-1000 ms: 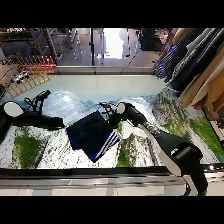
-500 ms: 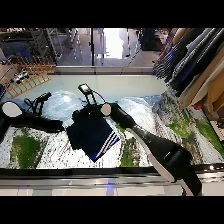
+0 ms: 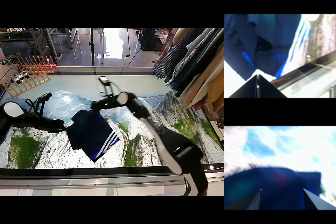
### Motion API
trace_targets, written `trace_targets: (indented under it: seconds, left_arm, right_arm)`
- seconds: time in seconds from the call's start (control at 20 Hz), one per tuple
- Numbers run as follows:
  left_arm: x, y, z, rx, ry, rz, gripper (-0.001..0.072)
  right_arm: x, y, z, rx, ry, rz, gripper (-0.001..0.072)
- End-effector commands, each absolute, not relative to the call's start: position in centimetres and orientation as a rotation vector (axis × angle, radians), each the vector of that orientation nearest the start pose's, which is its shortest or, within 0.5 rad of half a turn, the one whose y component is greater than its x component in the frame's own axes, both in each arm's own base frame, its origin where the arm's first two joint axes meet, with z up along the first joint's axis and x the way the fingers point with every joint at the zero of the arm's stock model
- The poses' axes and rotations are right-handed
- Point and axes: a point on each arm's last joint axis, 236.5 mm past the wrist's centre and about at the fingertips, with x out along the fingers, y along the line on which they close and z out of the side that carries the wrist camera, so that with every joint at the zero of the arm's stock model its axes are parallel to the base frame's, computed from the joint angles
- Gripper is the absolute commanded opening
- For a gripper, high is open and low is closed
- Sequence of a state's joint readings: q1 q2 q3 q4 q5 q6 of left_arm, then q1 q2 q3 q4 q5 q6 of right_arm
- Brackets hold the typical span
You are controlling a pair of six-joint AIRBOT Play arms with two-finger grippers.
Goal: Fold the clothes and pants, and hang the long-sleeved shirts on hangers.
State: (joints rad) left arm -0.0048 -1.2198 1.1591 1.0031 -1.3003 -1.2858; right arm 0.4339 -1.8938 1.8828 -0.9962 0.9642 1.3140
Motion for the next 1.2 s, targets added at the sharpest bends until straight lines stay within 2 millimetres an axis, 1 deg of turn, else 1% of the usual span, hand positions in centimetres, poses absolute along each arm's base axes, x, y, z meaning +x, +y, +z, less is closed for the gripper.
trace_targets:
  seconds: [0.0,0.1,0.15,0.2,0.3,0.4,0.55,0.6,0.7,0.75,0.8,0.85,0.9,0.95,1.0,1.05,1.1,1.15]
  left_arm:
    - [35.6,-15.8,5.6,-0.264,1.208,-0.647,0.0015]
    - [36.1,-17.7,3.8,-0.244,1.225,-0.665,0.0015]
    - [36.0,-18.5,2.8,-0.24,1.249,-0.676,0.0015]
    - [35.7,-19.1,1.7,-0.237,1.283,-0.686,0.0015]
    - [35.0,-19.7,0.3,-0.238,1.341,-0.702,0.0015]
    - [34.6,-19.8,0.2,-0.239,1.357,-0.711,0.0015]
    - [34.3,-19.8,0.9,-0.233,1.347,-0.719,0.0015]
    - [34.2,-19.8,1.2,-0.231,1.344,-0.724,0.0015]
    - [33.9,-19.8,1.7,-0.227,1.34,-0.731,0.0015]
    - [33.8,-19.8,1.9,-0.226,1.341,-0.735,0.0015]
    - [33.5,-19.9,2.0,-0.224,1.348,-0.74,0.0015]
    - [33.2,-19.9,2.0,-0.222,1.36,-0.747,0.0015]
    - [32.8,-19.8,2.0,-0.221,1.372,-0.753,0.0015]
    - [32.5,-19.8,2.0,-0.219,1.383,-0.759,0.0015]
    - [32.2,-19.8,2.0,-0.217,1.393,-0.765,0.0015]
    - [31.9,-19.7,2.2,-0.214,1.401,-0.771,0.0015]
    - [31.5,-19.6,2.6,-0.207,1.405,-0.779,0.0015]
    - [30.9,-19.3,3.2,-0.193,1.408,-0.785,0.0015]
  right_arm:
    - [46.0,28.1,0.6,0.181,1.301,0.751,0.0646]
    - [45.3,26.5,-1.1,0.231,1.373,0.722,0.0656]
    - [45.0,26.2,-2.1,0.257,1.4,0.72,0.0656]
    - [44.8,26.3,-2.9,0.279,1.42,0.733,0.0656]
    - [44.6,27.5,-4.0,0.321,1.429,0.795,0.0656]
    - [44.5,28.8,-5.3,0.382,1.439,0.848,0.0656]
    - [44.7,29.7,-7.9,0.431,1.474,0.86,0.0653]
    - [44.8,30.4,-8.0,0.454,1.476,0.886,0.0645]
    - [44.9,32.5,-7.5,0.526,1.473,0.962,0.0635]
    - [44.6,33.7,-7.5,0.548,1.483,0.999,0.0587]
    - [43.8,34.8,-7.4,0.565,1.506,1.042,0.0512]
    - [42.7,36.1,-7.3,0.571,1.533,1.091,0.0499]
    - [41.9,37.1,-7.3,0.561,1.549,1.121,0.0448]
    - [41.4,38.0,-7.2,0.543,1.549,1.139,0.0274]
    - [41.4,38.6,-6.7,0.537,1.532,1.14,0.0007]
    - [41.9,38.7,-5.7,0.542,1.51,1.122,0.0011]
    - [42.9,38.2,-4.6,0.528,1.482,1.077,0.001]
    - [44.0,37.1,-3.2,0.501,1.452,1.017,0.0009]
